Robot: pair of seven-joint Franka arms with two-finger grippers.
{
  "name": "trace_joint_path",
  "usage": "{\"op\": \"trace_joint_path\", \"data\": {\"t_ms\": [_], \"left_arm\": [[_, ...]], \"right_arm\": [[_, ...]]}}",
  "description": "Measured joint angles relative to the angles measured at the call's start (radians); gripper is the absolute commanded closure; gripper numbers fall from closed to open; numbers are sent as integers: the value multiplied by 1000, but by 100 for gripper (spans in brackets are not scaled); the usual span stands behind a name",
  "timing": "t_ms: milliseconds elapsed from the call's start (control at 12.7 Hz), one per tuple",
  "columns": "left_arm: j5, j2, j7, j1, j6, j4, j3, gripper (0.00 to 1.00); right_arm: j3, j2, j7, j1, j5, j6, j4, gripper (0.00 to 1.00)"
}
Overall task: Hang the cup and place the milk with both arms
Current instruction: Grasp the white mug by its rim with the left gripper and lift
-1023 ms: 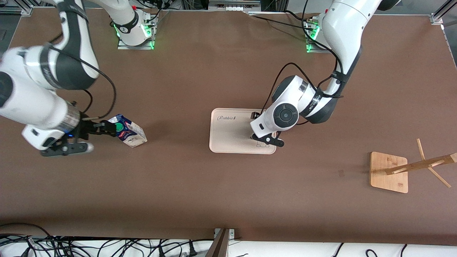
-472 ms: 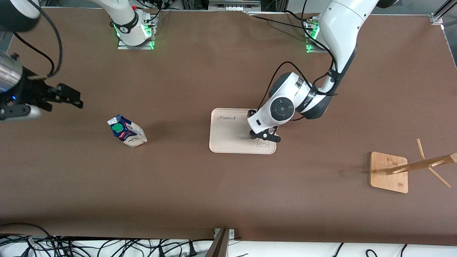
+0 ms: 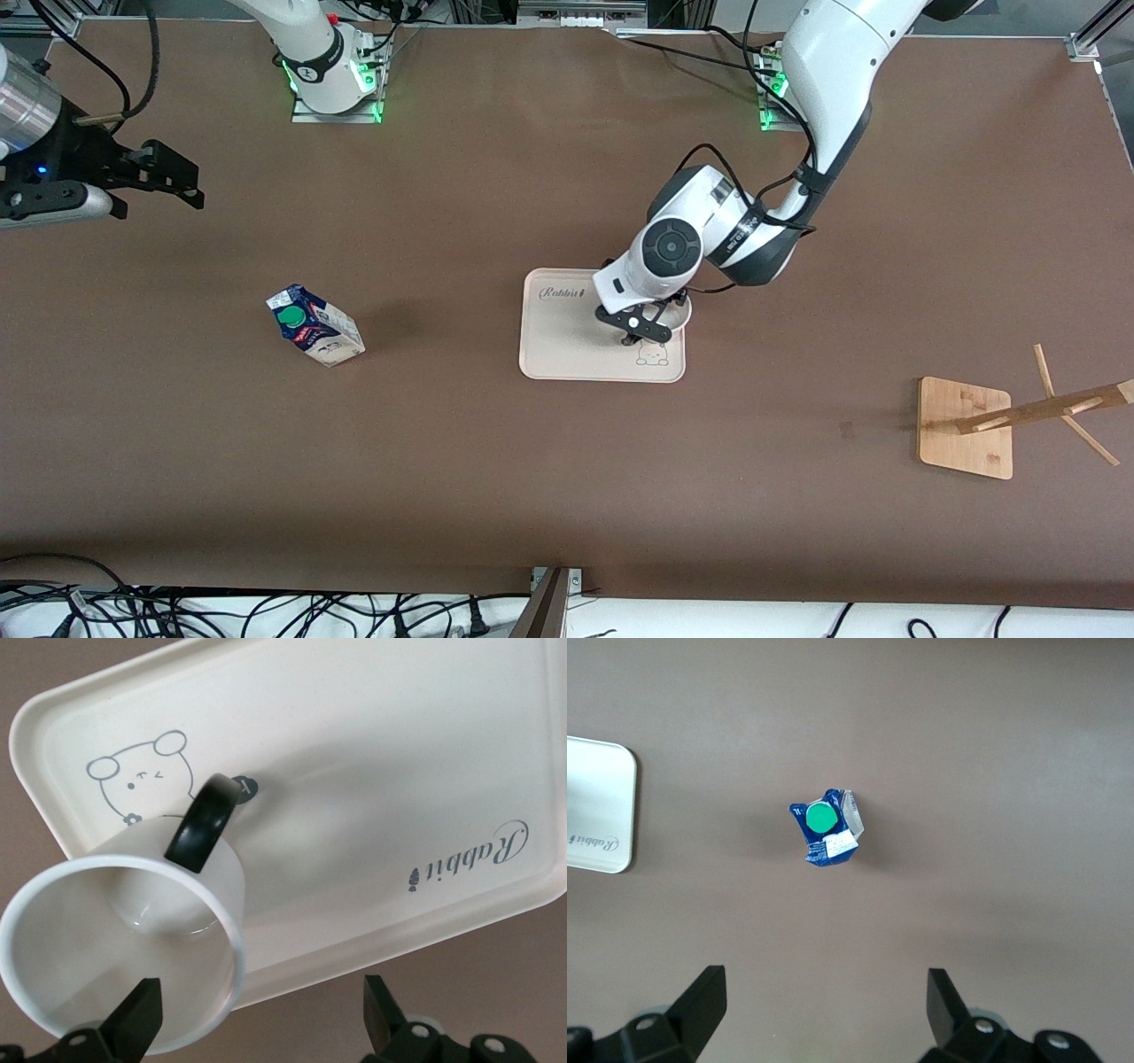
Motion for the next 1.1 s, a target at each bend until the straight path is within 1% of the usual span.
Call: {"op": "trace_joint_path", "data": {"t_ms": [79, 157, 472, 551, 630, 787, 866, 1102], "left_arm": [[12, 0, 7, 0, 0, -5, -4, 0], [20, 1, 28, 1, 1, -10, -3, 0], [60, 3, 115, 25, 7, -16, -1, 0], [60, 4, 122, 30, 15, -18, -1, 32], [60, 5, 123, 32, 30, -24, -1, 51], [60, 15, 123, 31, 61, -38, -1, 96], [60, 19, 123, 31, 66, -41, -1, 100], [60, 25, 122, 31, 70, -42, -2, 100]], "right_arm": [[31, -2, 0, -30, -2, 23, -21, 0], [46, -5, 0, -44, -10, 39, -39, 0], [60, -10, 0, -49, -28, 60, -52, 0], [60, -10, 0, -49, -28, 60, -52, 0], [60, -9, 0, -49, -29, 60, -54, 0], [60, -6, 0, -52, -32, 60, -58, 0], [60, -3, 0, -53, -35, 61, -59, 0], [61, 11, -1, -54, -49, 56, -51, 0]]}}
